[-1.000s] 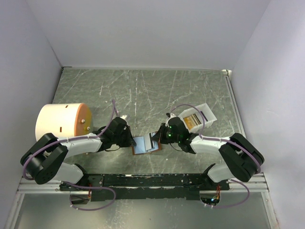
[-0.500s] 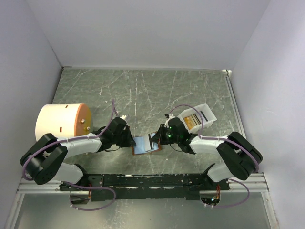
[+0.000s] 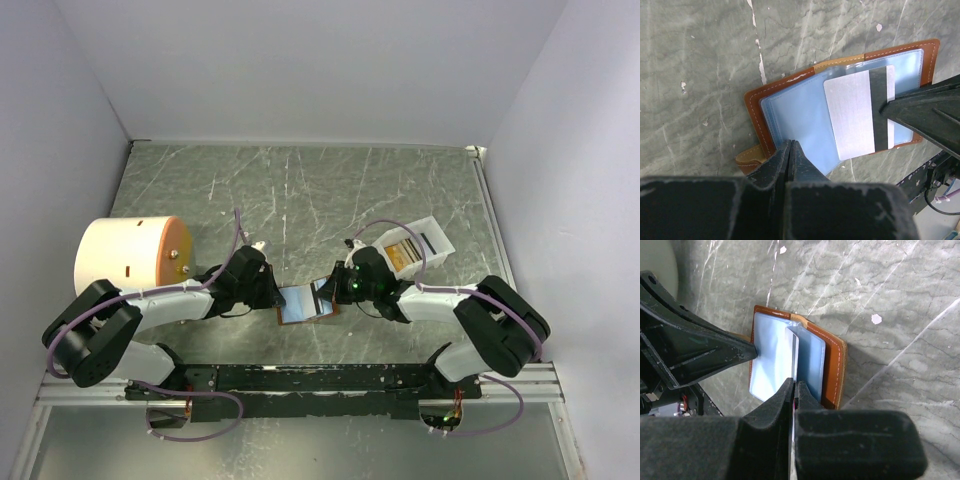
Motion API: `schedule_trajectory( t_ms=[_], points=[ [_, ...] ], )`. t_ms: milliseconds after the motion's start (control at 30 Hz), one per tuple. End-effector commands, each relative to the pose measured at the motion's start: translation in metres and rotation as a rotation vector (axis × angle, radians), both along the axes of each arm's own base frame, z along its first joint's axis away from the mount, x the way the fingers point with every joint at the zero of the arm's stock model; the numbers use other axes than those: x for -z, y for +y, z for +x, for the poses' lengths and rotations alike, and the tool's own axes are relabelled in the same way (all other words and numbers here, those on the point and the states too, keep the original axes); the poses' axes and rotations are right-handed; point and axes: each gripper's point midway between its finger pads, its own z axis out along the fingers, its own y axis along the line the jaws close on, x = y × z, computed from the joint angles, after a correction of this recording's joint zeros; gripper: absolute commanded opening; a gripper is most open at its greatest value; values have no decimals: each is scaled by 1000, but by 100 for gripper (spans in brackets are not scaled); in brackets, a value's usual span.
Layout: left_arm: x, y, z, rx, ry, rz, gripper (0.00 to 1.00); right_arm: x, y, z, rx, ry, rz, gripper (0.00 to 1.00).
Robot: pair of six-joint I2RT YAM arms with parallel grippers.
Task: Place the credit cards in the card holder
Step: Insert the credit card into the card holder.
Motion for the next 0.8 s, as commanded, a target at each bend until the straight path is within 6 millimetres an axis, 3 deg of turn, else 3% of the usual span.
schedule_trajectory(
  t_ms=[0, 367, 767],
  points=[
    [18, 19, -6, -32, 27, 74, 7, 18, -6, -12, -27, 38, -41, 0],
    [20, 21, -8, -39, 30, 74, 7, 17, -25, -1, 140, 35, -57, 0],
    [20, 20, -8, -38, 32, 68, 7, 26, -17, -11, 100, 71, -29, 0]
  ],
)
